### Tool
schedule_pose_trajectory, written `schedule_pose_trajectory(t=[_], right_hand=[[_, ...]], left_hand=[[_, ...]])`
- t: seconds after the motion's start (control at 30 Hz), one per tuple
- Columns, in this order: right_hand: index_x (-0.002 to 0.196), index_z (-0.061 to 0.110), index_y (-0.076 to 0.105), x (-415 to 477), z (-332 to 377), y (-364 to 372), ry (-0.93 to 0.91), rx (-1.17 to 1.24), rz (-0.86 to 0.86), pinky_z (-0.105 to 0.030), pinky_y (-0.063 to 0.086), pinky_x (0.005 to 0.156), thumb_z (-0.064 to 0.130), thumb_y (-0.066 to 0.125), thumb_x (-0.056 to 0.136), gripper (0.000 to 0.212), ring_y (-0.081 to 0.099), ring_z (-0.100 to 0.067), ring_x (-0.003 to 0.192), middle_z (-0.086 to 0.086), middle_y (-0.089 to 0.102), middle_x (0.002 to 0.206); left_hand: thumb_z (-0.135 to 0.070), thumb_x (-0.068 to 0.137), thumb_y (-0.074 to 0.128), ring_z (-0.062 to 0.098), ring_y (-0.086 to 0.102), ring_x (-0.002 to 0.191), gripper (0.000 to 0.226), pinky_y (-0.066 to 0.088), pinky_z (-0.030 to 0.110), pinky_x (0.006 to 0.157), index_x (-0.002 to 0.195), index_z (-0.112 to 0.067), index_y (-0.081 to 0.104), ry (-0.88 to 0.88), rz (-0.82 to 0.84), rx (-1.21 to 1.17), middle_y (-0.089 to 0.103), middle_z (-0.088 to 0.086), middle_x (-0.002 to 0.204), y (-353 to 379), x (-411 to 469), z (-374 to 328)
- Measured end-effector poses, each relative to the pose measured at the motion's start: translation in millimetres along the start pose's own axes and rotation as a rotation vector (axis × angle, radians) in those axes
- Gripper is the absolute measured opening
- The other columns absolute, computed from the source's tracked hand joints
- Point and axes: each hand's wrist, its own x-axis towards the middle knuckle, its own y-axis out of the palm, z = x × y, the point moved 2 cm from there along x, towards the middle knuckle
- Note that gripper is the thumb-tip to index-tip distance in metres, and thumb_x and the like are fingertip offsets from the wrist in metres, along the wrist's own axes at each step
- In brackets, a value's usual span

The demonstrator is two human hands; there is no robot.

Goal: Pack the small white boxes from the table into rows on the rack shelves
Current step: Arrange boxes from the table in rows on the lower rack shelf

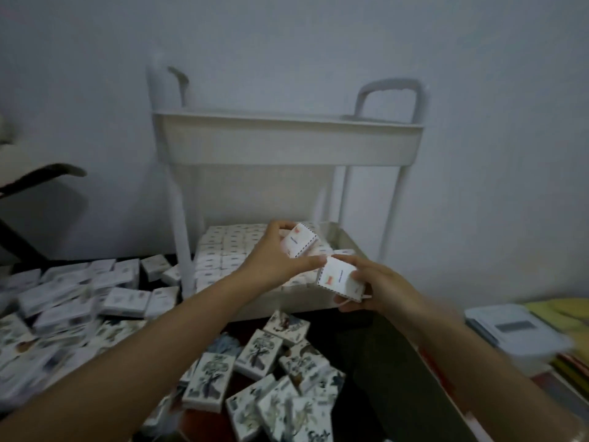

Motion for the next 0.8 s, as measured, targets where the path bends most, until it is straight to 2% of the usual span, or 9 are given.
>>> schedule_pose_trajectory(t=[0.13, 0.23, 0.3, 0.4, 0.43, 0.5, 0.57, 0.7, 0.8], right_hand=[[0.120, 0.033, 0.059, 8, -9, -24, -0.090, -0.202, -0.064, -0.025, 0.057, 0.067, 0.011, 0.066, 0.088, 0.039, 0.067, -0.018, 0.088, -0.001, 0.063, 0.112], [0.121, 0.030, 0.056, 21, -11, -34, -0.104, -0.289, -0.143, -0.023, 0.057, 0.065, 0.020, 0.072, 0.085, 0.041, 0.065, -0.015, 0.092, 0.005, 0.060, 0.113], [0.120, 0.027, 0.057, 31, -12, -41, -0.085, -0.268, -0.181, -0.030, 0.060, 0.073, 0.022, 0.069, 0.087, 0.035, 0.068, -0.016, 0.088, 0.003, 0.062, 0.112], [0.111, 0.029, 0.061, 44, -13, -50, -0.123, -0.265, -0.206, -0.027, 0.060, 0.075, 0.019, 0.071, 0.086, 0.029, 0.067, -0.010, 0.089, 0.005, 0.063, 0.112], [0.108, 0.031, 0.062, 47, -13, -53, -0.152, -0.285, -0.216, -0.021, 0.058, 0.072, 0.019, 0.073, 0.084, 0.029, 0.066, -0.004, 0.088, 0.007, 0.063, 0.110], [0.103, 0.032, 0.061, 52, -13, -56, -0.195, -0.324, -0.235, -0.014, 0.054, 0.064, 0.022, 0.076, 0.081, 0.029, 0.064, 0.004, 0.082, 0.012, 0.065, 0.102], [0.101, 0.029, 0.059, 58, -12, -57, -0.229, -0.352, -0.251, -0.021, 0.056, 0.068, 0.026, 0.077, 0.080, 0.028, 0.065, -0.003, 0.083, 0.008, 0.067, 0.099], [0.098, 0.026, 0.052, 71, 5, -53, -0.310, -0.371, -0.333, -0.029, 0.059, 0.072, 0.025, 0.076, 0.081, 0.029, 0.067, -0.006, 0.086, 0.006, 0.067, 0.100], [0.116, 0.028, 0.048, 85, 24, -45, -0.444, -0.443, -0.423, -0.037, 0.059, 0.075, 0.024, 0.068, 0.088, 0.035, 0.067, -0.011, 0.089, 0.005, 0.066, 0.102]], left_hand=[[-0.047, 0.074, 0.076, 0.000, 0.055, 0.083, 0.056, 0.041, 0.012, 0.053, 0.114, -0.035, 0.038, 0.035, -0.074, 0.005, 0.052, -0.014, 0.101, 32, 44, 1], [-0.050, 0.083, 0.067, 0.001, 0.057, 0.087, 0.043, 0.041, 0.014, 0.061, 0.114, -0.022, 0.058, 0.083, -0.059, 0.032, 0.059, -0.008, 0.105, 48, 81, -1], [-0.046, 0.091, 0.058, 0.006, 0.057, 0.081, 0.035, 0.040, 0.017, 0.063, 0.101, -0.013, 0.066, 0.112, -0.048, 0.097, 0.061, -0.004, 0.093, 56, 105, -1], [-0.040, 0.093, 0.056, 0.014, 0.053, 0.073, 0.029, 0.037, 0.022, 0.058, 0.074, -0.018, 0.056, 0.109, -0.028, 0.195, 0.056, -0.004, 0.075, 67, 137, 1], [-0.037, 0.092, 0.058, 0.013, 0.054, 0.074, 0.023, 0.038, 0.022, 0.058, 0.077, -0.021, 0.055, 0.104, -0.011, 0.215, 0.057, -0.006, 0.077, 71, 147, 3], [-0.030, 0.090, 0.063, 0.014, 0.061, 0.087, 0.012, 0.050, 0.025, 0.070, 0.100, -0.025, 0.060, 0.083, 0.030, 0.239, 0.065, -0.005, 0.096, 81, 162, 8], [-0.027, 0.085, 0.068, 0.016, 0.064, 0.094, 0.023, 0.055, 0.033, 0.081, 0.107, -0.027, 0.059, 0.064, 0.056, 0.264, 0.067, -0.004, 0.107, 90, 172, 18], [-0.035, 0.077, 0.069, 0.015, 0.062, 0.083, 0.030, 0.053, 0.029, 0.065, 0.102, -0.032, 0.054, 0.083, 0.237, 0.516, 0.065, -0.006, 0.097, 105, 177, 38], [-0.045, 0.075, 0.057, 0.012, 0.061, 0.082, 0.026, 0.054, 0.030, 0.072, 0.099, -0.034, 0.055, 0.171, 0.302, 0.588, 0.065, -0.009, 0.090, 103, 176, 48]])
